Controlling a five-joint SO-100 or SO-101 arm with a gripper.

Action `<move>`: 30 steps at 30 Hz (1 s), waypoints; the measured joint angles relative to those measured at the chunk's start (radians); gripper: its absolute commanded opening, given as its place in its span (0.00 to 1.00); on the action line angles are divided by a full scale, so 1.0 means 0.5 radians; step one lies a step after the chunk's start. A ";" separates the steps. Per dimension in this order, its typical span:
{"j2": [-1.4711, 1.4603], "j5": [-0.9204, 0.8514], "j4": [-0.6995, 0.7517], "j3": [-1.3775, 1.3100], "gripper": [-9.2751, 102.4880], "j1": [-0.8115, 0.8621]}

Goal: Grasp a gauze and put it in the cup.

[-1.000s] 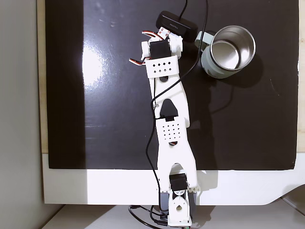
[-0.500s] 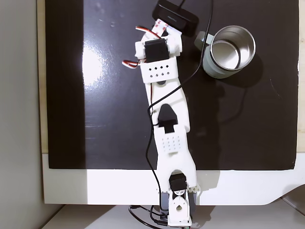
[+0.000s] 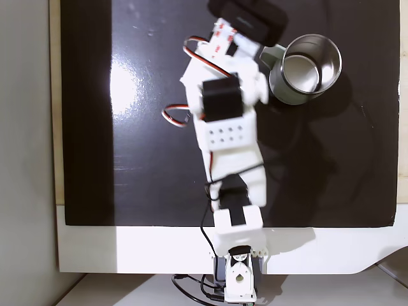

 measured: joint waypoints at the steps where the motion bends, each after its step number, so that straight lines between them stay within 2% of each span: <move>1: 0.037 0.018 0.000 0.000 0.08 0.021; 6: 0.138 0.169 0.000 0.000 0.08 0.169; 18: 0.141 0.841 0.000 -0.249 0.08 0.752; 30: -0.071 0.887 0.000 -0.439 0.08 0.893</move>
